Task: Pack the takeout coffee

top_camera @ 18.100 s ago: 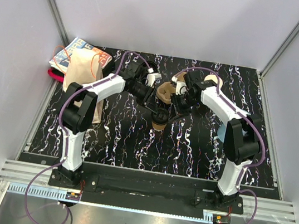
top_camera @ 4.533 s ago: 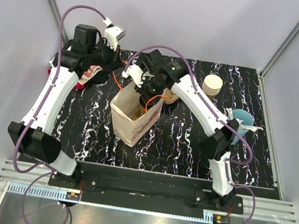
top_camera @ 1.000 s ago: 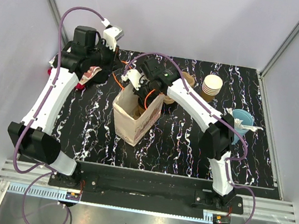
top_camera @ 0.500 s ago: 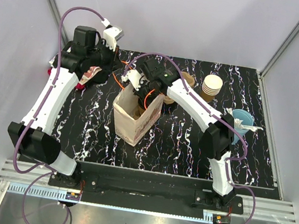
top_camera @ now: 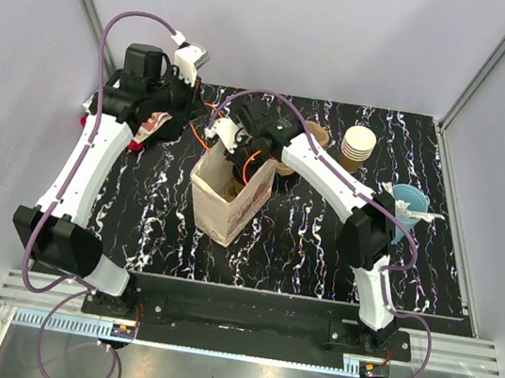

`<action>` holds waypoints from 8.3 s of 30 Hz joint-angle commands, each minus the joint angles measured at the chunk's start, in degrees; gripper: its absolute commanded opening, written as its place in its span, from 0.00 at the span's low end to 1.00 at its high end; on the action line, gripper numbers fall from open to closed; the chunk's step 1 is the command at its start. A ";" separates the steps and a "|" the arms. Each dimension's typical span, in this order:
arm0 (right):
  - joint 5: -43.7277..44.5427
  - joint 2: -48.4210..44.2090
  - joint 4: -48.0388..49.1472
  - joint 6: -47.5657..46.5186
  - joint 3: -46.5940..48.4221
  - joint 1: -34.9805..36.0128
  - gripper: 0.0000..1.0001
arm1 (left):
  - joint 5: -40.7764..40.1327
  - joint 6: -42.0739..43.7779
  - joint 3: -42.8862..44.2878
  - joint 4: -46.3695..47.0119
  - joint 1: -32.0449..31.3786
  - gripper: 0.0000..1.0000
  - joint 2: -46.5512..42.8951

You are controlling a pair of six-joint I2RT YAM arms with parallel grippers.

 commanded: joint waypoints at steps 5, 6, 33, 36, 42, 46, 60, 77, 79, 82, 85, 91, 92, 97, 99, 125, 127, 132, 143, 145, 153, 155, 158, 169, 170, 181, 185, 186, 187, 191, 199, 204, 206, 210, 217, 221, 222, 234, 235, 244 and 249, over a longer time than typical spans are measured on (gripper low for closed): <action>-0.44 -3.25 0.30 0.30 -0.29 -0.54 0.00 | 0.71 -0.57 0.03 2.81 0.33 0.00 -2.33; -0.36 -3.25 0.38 0.30 -0.38 -0.54 0.00 | 0.01 -0.74 -0.06 2.81 0.33 0.00 -2.24; 0.00 -3.52 0.30 -0.05 -1.53 -0.63 0.00 | -15.20 -5.05 0.38 5.09 2.53 0.00 0.04; 0.08 -3.52 0.38 -0.05 -1.53 -0.63 0.00 | -15.81 -5.05 0.20 5.00 2.53 0.00 0.13; 0.08 -3.34 0.38 -0.05 -1.53 -0.63 0.00 | -14.94 -5.22 0.29 5.00 2.53 0.00 0.13; 0.00 -3.26 0.30 -0.05 -1.53 -0.63 0.00 | -14.85 -5.05 0.20 5.00 2.53 0.00 0.13; 0.08 -3.08 1.44 0.12 -1.70 -0.98 0.00 | -13.88 -4.96 -0.15 5.00 2.71 0.00 -0.22; 0.79 -1.41 1.88 -0.05 -1.00 -1.07 0.00 | -13.09 -5.05 -0.41 5.09 2.71 0.00 -0.66; 0.79 -1.32 1.88 -0.05 -0.91 -1.07 0.00 | -13.09 -4.96 -0.41 5.18 2.71 0.00 -0.75; 0.70 -1.32 1.70 0.03 -0.56 -0.98 0.04 | -13.09 -4.87 -0.50 5.27 2.62 0.00 -0.84; 0.61 -1.32 1.26 0.21 0.06 -1.07 0.21 | -12.83 -4.87 -0.50 5.27 2.71 0.00 -0.75; 0.26 -1.50 -0.32 0.47 2.07 -0.98 0.39 | -12.21 -4.70 -0.41 5.27 2.62 0.00 -0.84; 0.00 -1.58 -0.58 0.47 2.86 -0.98 0.41 | -12.12 -4.79 -0.41 5.27 2.71 0.00 -0.84; 0.00 -2.02 -2.78 0.56 6.11 -0.98 0.56 | -11.60 -4.70 -0.50 5.27 2.71 0.00 -0.92; -0.18 -1.94 -3.57 0.56 7.00 -0.98 0.61 | -11.42 -4.70 -0.50 5.35 2.62 0.00 -1.10; -3.34 -8.96 -7.44 2.84 22.28 -0.98 1.00 | -6.32 -4.35 -0.24 5.09 2.53 0.14 -1.19; -3.43 -9.76 -7.96 3.19 23.25 -0.98 1.00 | -5.71 -4.35 -0.15 5.00 2.44 0.23 -1.19; 0.68 -10.99 -7.97 3.81 26.33 -1.07 1.00 | -4.57 -4.17 0.11 4.92 2.36 0.39 -1.19; 13.00 -13.54 -2.69 10.22 28.53 -10.72 1.00 | -2.81 -3.47 0.20 4.91 1.83 0.73 -2.15; 14.84 -13.36 -1.73 11.97 28.10 -14.31 1.00 | -2.63 -3.38 0.03 4.92 1.65 0.77 -2.59; 17.40 -17.48 -2.16 14.89 18.35 -24.97 0.89 | -0.96 -2.41 -0.85 4.83 1.04 0.89 -3.91; 17.14 -20.72 -2.60 14.36 12.74 -28.30 0.87 | -1.05 -1.63 -0.94 4.57 0.43 0.92 -4.26; 15.82 -25.73 -2.43 13.74 3.16 -33.65 0.82 | -1.66 -0.48 -0.85 4.13 -0.89 0.99 -4.79; 12.04 -43.76 2.32 4.52 -28.14 -38.60 0.64 | -2.89 0.84 -0.41 2.54 -3.88 0.99 -5.76; 11.60 -44.12 2.23 4.34 -29.03 -38.51 0.60 | -2.89 0.75 -0.50 2.54 -3.97 0.99 -5.76; 9.93 -43.95 3.72 4.43 -35.10 -38.60 0.51 | -3.25 1.01 -1.20 2.63 -4.59 0.99 -6.37; 10.89 -43.25 4.78 4.51 -35.89 -38.69 0.49 | -3.51 1.01 -1.64 2.81 -4.59 0.99 -6.64; 10.98 -43.16 5.04 4.52 -36.15 -38.77 0.48 | -3.42 1.01 -1.64 2.72 -4.50 0.99 -6.55; 10.98 -43.07 5.39 4.52 -36.24 -38.86 0.47 | -3.42 1.01 -1.64 2.89 -4.50 0.99 -6.55; 12.29 -42.54 6.01 4.25 -36.68 -39.30 0.45 | -3.25 0.93 -1.64 2.89 -4.59 0.99 -6.37; 12.56 -42.63 6.10 3.73 -37.56 -40.36 0.39 | -3.16 0.66 -1.47 2.89 -4.68 0.99 -5.85; 12.65 -43.07 5.75 3.46 -37.91 -40.71 0.37 | -3.07 0.58 -1.38 2.89 -4.68 0.99 -5.58; 12.74 -43.24 5.74 3.46 -37.91 -40.79 0.35 | -3.07 0.58 -1.38 2.98 -4.76 0.99 -5.49; 13.79 -43.33 5.31 3.29 -38.09 -40.97 0.33 | -3.16 0.49 -1.38 2.98 -4.85 0.99 -5.49; 15.37 -44.47 4.69 2.76 -38.88 -41.50 0.32 | -2.98 0.40 -1.38 2.98 -5.12 0.99 -5.14; 15.99 -44.83 4.43 2.41 -38.97 -41.67 0.31 | -2.89 0.40 -1.21 2.98 -5.29 0.99 -4.97; 16.17 -44.83 4.43 2.32 -38.97 -41.67 0.30 | -2.98 0.49 -1.12 2.98 -5.38 0.99 -4.97; 18.10 -45.88 3.99 2.14 -37.21 -41.85 0.10 | -2.90 0.57 -1.29 2.98 -5.56 0.99 -5.06; 18.10 -45.97 3.90 2.14 -36.86 -41.85 0.09 | -2.72 0.49 -1.29 2.98 -5.64 0.99 -5.06; 17.66 -45.71 1.88 2.93 -24.05 -41.85 0.00 | -0.87 1.54 -1.47 2.81 -6.87 0.99 -4.97; 13.63 -44.21 0.74 4.33 -14.90 -41.94 0.00 | -0.70 2.16 -0.85 2.54 -7.58 0.99 -4.62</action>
